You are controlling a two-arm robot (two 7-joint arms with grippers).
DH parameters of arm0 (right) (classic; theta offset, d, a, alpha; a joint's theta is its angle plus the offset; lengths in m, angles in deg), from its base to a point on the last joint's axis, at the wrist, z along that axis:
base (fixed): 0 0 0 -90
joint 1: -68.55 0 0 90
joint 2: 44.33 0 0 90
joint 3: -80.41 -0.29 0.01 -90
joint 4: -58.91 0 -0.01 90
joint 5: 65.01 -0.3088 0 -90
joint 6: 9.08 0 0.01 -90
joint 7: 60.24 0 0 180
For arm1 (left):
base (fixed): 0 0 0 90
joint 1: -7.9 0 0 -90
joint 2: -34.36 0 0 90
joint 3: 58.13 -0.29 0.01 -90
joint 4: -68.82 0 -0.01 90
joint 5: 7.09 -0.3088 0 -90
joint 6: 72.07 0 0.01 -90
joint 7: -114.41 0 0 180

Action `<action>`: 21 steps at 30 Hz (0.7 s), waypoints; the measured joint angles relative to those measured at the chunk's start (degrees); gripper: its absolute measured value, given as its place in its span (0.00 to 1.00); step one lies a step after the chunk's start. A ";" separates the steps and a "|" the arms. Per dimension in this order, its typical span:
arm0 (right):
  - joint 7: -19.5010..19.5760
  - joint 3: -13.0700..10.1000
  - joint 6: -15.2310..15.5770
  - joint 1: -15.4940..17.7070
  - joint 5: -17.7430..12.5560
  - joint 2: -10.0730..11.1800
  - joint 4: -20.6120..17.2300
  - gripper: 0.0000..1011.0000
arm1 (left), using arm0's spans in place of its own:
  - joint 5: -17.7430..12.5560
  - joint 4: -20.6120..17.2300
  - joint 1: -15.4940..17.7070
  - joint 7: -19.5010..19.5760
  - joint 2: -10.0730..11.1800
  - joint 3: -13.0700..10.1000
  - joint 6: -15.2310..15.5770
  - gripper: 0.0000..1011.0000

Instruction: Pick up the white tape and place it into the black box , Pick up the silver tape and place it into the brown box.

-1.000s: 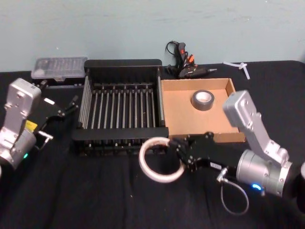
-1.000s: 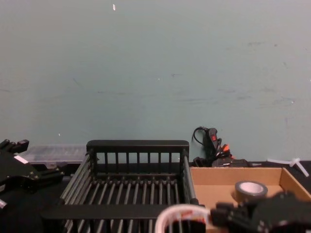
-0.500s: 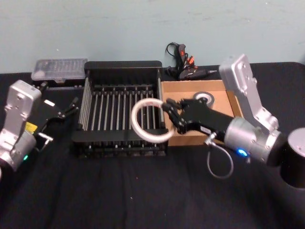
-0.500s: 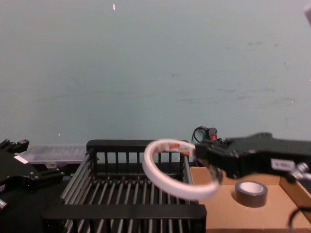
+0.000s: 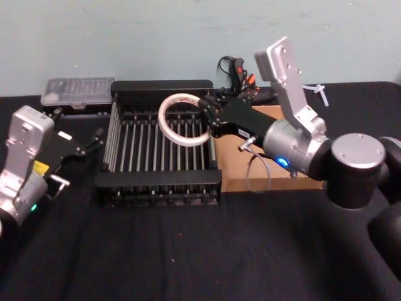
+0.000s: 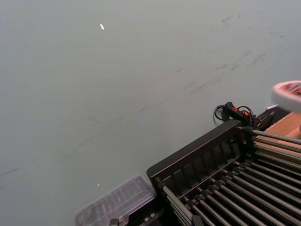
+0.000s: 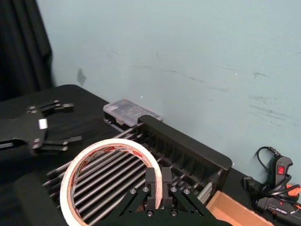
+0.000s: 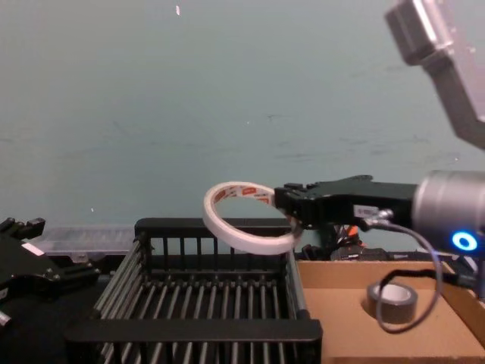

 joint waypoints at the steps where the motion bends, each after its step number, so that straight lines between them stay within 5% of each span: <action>1: 0.25 0.09 -0.01 -0.44 0.29 -0.46 0.73 0.09 | 0.00 0.00 0.00 0.00 0.00 0.00 0.00 0.99; 10: 2.97 1.15 -0.45 -5.86 3.80 -6.47 11.11 0.09 | 0.00 0.00 0.00 0.00 0.00 0.00 0.00 0.99; 21: 4.18 2.06 -0.76 -9.26 7.04 -10.43 20.04 0.09 | 0.00 0.00 0.00 0.00 0.00 0.00 0.00 0.99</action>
